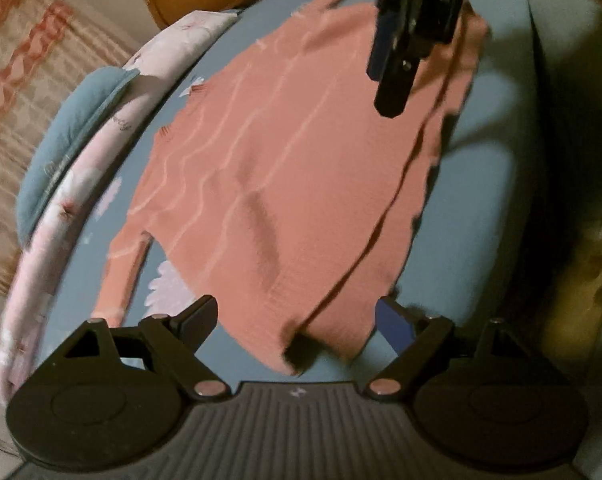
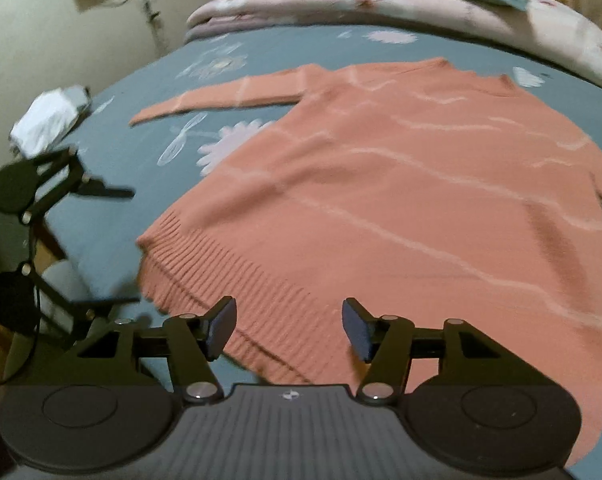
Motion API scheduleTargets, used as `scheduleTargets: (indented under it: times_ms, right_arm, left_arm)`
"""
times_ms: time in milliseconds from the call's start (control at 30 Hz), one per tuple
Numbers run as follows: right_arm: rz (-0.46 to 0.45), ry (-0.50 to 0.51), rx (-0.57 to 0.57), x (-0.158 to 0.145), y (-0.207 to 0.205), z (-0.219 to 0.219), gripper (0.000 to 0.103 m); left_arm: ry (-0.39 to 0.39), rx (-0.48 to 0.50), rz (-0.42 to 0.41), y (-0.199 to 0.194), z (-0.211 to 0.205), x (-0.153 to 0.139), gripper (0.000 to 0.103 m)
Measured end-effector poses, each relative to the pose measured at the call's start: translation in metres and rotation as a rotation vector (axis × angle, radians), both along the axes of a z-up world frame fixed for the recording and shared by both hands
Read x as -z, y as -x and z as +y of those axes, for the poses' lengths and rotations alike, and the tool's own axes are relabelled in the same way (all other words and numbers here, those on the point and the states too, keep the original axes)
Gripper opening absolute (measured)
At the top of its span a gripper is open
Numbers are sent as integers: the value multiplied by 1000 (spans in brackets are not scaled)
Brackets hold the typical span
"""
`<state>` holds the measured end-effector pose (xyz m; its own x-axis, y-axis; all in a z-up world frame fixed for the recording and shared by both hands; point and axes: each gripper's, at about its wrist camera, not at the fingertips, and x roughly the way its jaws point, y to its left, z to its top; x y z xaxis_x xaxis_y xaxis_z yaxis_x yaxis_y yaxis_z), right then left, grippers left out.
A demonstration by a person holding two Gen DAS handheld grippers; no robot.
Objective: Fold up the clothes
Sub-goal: 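Grasp the hem with the left gripper while the right gripper grasps the hem beside it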
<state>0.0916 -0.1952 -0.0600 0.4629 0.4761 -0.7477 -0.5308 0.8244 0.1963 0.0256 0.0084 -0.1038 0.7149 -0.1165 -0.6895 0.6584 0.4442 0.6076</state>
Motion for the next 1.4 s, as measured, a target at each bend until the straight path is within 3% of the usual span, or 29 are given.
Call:
scheduleTargets:
  times_ms: [233, 367, 533, 800, 1000, 1033, 1067, 1100, 1167, 1267, 1333, 1367, 1400]
  right_arm:
    - [16, -9, -25, 1, 0, 17, 64]
    - [18, -1, -28, 2, -1, 23, 65]
    - [2, 3, -40, -2, 3, 29, 65]
    - [-113, 88, -255, 1, 21, 65, 73]
    - [-300, 370, -351, 33, 31, 106, 73]
    - [-329, 416, -354, 38, 32, 109, 68]
    - [-329, 416, -340, 37, 31, 110, 47]
    - [-328, 415, -325, 35, 30, 110, 14]
    - [-316, 368, -283, 27, 26, 104, 10]
    - [-320, 314, -263, 15, 24, 98, 10]
    - [-315, 295, -255, 11, 24, 96, 10]
    - [-313, 291, -253, 10, 24, 97, 11]
    - [-315, 288, -247, 11, 25, 96, 14]
  left_arm:
    - [-195, 150, -105, 11, -12, 24, 86]
    - [-189, 220, -117, 11, -33, 28, 87]
    - [-202, 171, -173, -4, -37, 29, 89]
    - [-75, 50, -149, -19, -22, 14, 89]
    - [67, -31, -104, -32, -7, -9, 88]
    - [84, -39, -104, -33, -5, -12, 88]
    - [96, -36, -106, -33, -4, -14, 87]
    - [103, -16, -113, -30, -3, -15, 85]
    - [75, 63, -126, -21, -6, -12, 85]
    - [-51, 167, -160, -13, -18, 8, 75]
    - [-105, 191, -194, -14, -26, 20, 53]
    - [-120, 193, -207, -16, -30, 24, 24]
    - [-97, 166, -198, -21, -32, 24, 12]
